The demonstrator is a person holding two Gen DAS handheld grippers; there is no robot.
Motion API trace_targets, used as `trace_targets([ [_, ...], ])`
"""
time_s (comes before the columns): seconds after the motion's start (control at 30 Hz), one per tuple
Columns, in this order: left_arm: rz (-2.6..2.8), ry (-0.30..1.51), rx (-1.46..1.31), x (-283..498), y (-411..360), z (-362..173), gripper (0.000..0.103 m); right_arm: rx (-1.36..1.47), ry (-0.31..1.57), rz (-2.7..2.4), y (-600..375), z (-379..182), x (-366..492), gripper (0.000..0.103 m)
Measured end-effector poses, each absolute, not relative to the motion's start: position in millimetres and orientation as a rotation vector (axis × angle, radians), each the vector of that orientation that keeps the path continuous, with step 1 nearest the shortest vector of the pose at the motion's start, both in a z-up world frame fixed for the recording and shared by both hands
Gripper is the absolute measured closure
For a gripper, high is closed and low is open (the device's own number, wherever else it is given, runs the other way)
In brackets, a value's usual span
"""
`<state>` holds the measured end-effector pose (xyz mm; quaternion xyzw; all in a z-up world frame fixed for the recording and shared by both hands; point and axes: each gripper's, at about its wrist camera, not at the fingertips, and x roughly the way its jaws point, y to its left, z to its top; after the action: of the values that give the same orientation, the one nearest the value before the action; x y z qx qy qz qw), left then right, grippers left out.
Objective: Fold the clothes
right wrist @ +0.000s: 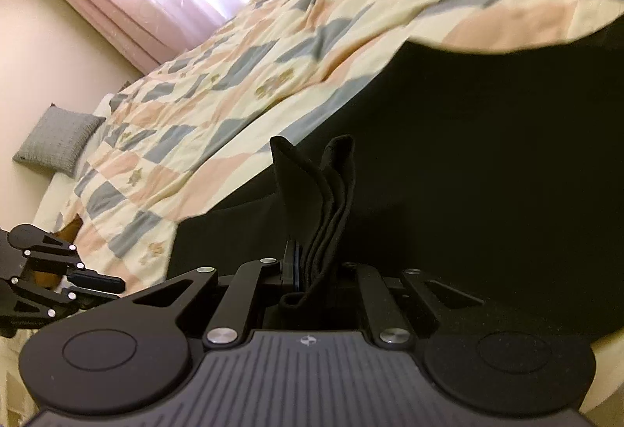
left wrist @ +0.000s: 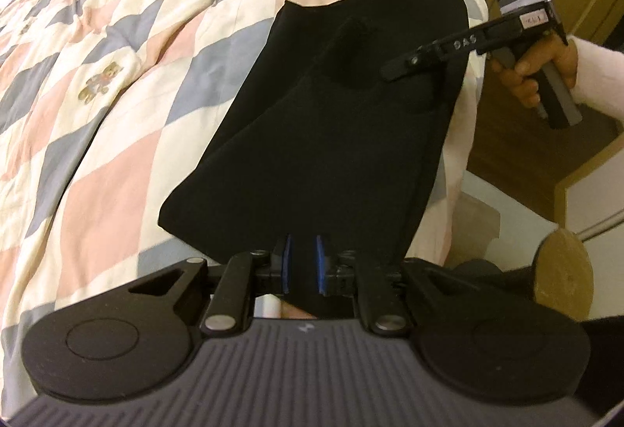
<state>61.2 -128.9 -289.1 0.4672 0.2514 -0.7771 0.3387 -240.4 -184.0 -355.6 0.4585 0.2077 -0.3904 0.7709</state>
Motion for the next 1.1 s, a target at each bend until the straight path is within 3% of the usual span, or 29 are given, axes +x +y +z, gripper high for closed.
trace_targets([
  [0.43,-2.080,0.619,1.260,-34.4,-187.8,-310.7,0.091,0.985,0.430,-0.892,-239.9,-356.4,-383.5,0.095],
  [1.1,-2.072,0.576,1.386,-76.4,-220.4,-338.7,0.091,0.972,0.468,-0.937,-269.1,-360.6,-438.1,0.095],
])
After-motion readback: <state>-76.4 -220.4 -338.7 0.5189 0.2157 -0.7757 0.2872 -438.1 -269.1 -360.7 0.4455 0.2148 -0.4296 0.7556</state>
